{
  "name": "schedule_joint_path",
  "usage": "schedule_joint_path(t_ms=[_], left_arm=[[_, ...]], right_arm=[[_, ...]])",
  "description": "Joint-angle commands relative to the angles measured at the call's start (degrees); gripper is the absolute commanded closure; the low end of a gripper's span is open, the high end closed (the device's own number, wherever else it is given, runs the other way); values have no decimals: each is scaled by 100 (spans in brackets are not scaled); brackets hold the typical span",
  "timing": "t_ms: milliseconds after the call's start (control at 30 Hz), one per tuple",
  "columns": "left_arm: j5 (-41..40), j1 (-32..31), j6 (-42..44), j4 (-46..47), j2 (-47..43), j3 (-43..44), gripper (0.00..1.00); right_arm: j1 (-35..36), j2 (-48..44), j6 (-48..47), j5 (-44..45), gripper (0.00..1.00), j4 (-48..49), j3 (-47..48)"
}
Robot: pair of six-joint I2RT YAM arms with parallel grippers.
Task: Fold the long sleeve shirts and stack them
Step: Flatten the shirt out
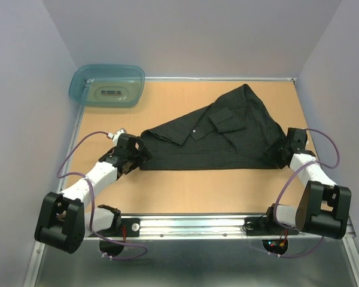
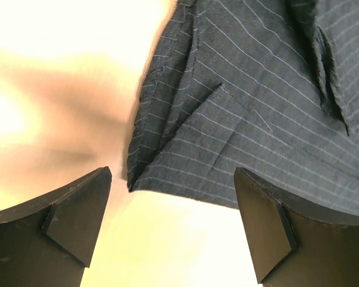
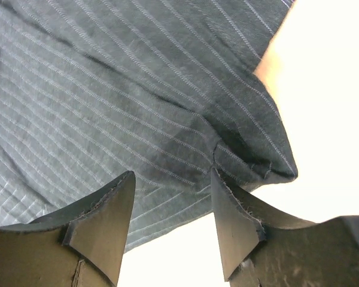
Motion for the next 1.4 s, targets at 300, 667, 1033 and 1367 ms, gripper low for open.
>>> schedule_joint_path(t_ms=[300, 667, 1033, 1367], left_arm=[[-1871, -2111, 2979, 411, 883, 2273, 3], [-2337, -2648, 3921, 569, 3027, 3522, 12], [-2074, -2648, 4132, 561, 4013, 4173, 34], [-1510, -2657, 4167, 385, 4048, 4129, 38]], right_arm=[[1887, 289, -1382, 251, 38, -408, 1379], [3443, 808, -1365, 339, 31, -417, 1459], [3830, 1019, -1294, 233, 31, -399, 1520], [3936, 1300, -1303, 207, 31, -302, 1573]])
